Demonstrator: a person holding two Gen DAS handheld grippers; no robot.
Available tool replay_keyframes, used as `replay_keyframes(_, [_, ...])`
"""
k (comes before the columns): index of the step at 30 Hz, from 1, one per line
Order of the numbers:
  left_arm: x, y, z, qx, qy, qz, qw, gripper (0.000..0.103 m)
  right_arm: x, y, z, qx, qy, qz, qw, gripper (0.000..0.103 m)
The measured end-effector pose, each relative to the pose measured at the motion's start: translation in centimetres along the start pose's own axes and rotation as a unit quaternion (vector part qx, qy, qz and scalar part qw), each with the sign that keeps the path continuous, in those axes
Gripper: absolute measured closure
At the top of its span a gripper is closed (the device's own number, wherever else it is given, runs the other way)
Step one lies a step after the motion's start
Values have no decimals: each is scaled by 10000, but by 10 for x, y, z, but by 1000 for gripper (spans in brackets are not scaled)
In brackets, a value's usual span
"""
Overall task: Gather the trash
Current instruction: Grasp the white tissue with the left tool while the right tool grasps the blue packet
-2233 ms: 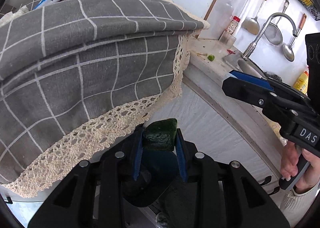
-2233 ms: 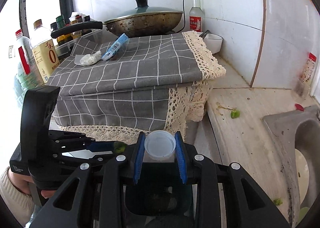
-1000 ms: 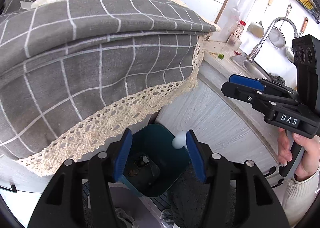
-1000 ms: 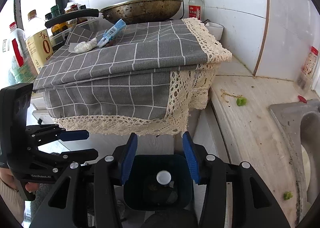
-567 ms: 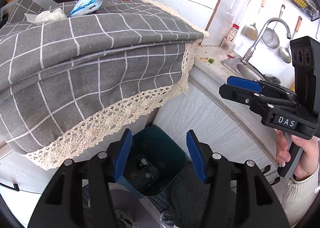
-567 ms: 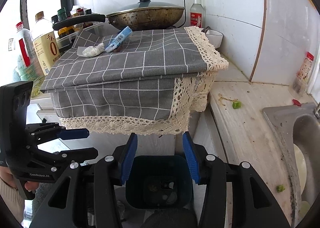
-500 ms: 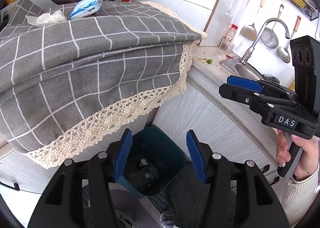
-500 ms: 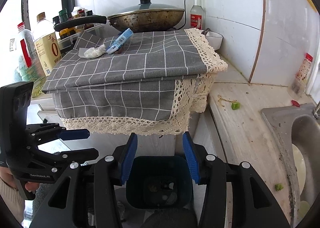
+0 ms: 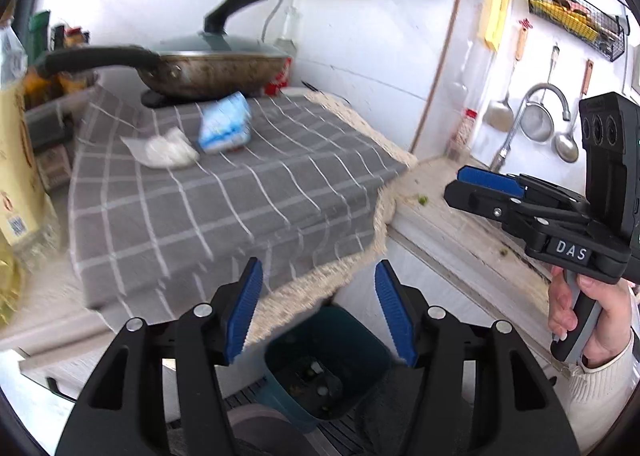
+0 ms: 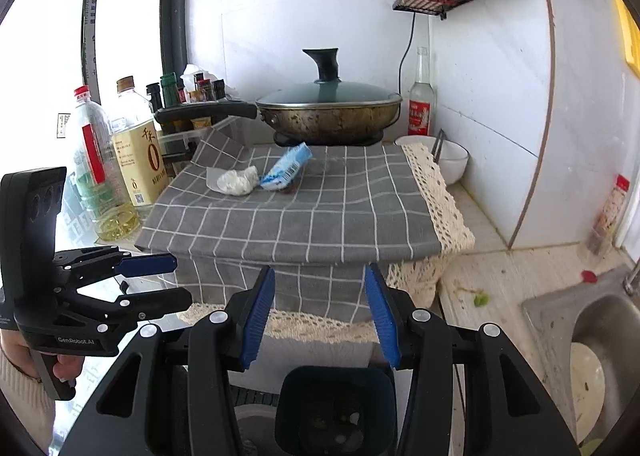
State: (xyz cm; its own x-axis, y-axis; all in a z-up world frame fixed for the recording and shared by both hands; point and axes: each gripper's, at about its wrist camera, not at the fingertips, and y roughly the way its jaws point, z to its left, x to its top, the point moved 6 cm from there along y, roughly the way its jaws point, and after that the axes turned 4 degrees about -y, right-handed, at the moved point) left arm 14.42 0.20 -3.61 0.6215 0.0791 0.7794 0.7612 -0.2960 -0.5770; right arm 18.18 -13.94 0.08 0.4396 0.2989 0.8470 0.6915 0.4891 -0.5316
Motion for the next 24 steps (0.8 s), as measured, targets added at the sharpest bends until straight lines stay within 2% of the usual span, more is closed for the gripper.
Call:
replay_keyframes(5, [33, -15, 32, 288, -112, -287, 9991, 41, 29, 11, 10, 204, -18, -208, 9996, 56])
replay_keyframes(10, [61, -11, 67, 618, -232, -440, 9969, 40, 47, 36, 19, 470, 3, -231, 9986, 56])
replay_keyframes(20, [92, 39, 129, 903, -505, -106, 9946, 40, 67, 88, 16, 531, 46, -142, 9985, 56])
replay_keyframes(24, [101, 63, 147, 950, -625, 160, 9934, 40, 75, 106, 6, 516, 117, -147, 9985, 56])
